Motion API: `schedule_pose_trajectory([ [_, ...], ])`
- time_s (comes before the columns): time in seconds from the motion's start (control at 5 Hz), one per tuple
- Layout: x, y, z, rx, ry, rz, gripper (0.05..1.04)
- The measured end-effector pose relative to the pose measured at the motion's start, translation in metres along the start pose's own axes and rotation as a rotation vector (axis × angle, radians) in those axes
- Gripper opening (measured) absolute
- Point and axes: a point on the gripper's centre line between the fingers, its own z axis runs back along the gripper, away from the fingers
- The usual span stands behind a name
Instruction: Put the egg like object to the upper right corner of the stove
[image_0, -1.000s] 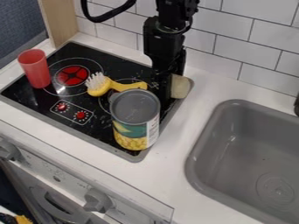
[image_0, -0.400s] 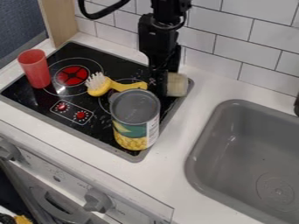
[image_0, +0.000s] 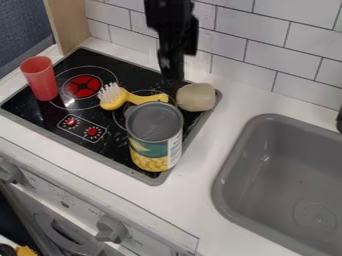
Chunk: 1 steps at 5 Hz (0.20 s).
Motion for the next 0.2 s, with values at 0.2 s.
schedule_pose_trajectory([
  [0.2,0.0023,-0.0001,0.0189,-0.032,-0.003,-0.036,1.000],
])
